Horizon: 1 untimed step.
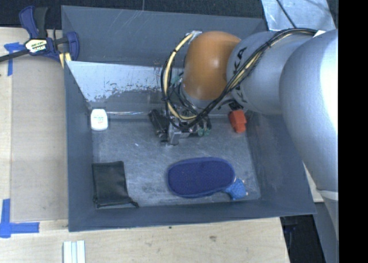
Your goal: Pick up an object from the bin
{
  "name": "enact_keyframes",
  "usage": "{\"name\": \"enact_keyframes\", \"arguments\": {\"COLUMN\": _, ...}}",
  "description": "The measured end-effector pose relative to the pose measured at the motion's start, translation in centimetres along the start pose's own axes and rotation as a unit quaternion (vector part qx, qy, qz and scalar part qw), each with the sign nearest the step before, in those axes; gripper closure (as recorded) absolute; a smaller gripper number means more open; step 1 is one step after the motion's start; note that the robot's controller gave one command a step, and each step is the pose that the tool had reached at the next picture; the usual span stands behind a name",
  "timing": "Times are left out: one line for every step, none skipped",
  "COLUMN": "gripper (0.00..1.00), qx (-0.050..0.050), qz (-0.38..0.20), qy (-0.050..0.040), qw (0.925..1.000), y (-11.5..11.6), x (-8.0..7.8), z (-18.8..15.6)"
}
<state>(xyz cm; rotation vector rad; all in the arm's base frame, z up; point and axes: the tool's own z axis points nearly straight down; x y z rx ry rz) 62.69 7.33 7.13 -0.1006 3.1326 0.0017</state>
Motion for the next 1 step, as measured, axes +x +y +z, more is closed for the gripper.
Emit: {"name": "enact_keyframes", "arguments": {"gripper": 1.00, "qx": 0.000, "qz": -0.002, "qy": 0.0023, "qw": 1.0000, "y": 1.39, "x": 2.27, "z": -15.78}}
